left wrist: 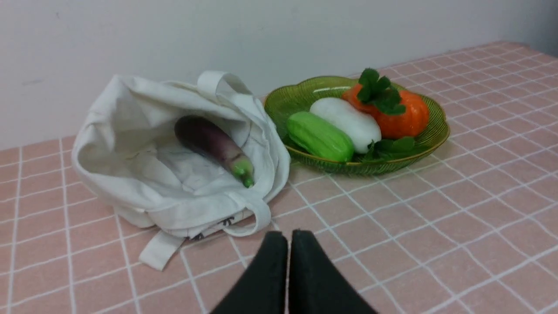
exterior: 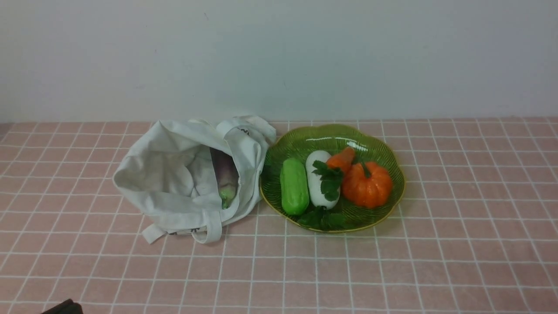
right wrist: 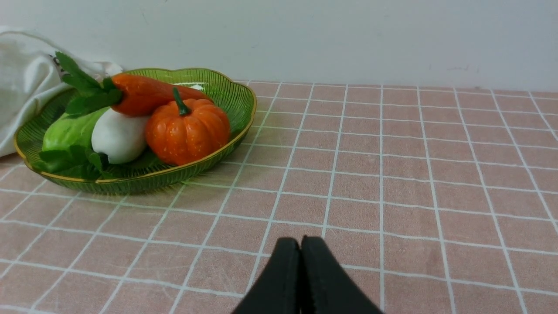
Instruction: Take vegetables from bag on pink coffee tablecloth place on plate.
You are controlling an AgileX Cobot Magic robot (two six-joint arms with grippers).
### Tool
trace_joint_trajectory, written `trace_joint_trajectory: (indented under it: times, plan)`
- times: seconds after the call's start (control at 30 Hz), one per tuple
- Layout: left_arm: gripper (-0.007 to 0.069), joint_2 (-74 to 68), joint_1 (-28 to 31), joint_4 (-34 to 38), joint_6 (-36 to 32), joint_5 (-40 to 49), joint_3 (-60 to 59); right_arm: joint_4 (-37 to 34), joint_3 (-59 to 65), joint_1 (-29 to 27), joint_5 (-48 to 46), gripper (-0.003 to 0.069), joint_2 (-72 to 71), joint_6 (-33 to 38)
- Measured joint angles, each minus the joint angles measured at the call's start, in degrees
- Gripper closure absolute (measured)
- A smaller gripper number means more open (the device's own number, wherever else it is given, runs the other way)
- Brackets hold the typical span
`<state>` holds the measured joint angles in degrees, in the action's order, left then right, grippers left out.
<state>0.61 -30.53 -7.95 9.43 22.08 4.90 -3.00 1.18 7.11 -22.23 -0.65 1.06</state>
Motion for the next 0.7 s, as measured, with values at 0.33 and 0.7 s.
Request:
trace_joint_trajectory:
  times: [0.33, 0.7]
  plan:
    - [0.0629, 0.00, 23.30, 14.19, -19.02, -0.91, -5.57, 0.06, 0.00, 0.00, 0.00, 0.0676, 0.00, -0.05]
    - [0.0629, 0.00, 33.37, 13.98, -19.09, -0.70, -6.54, 0.06, 0.00, 0.00, 0.00, 0.0676, 0.00, -0.05]
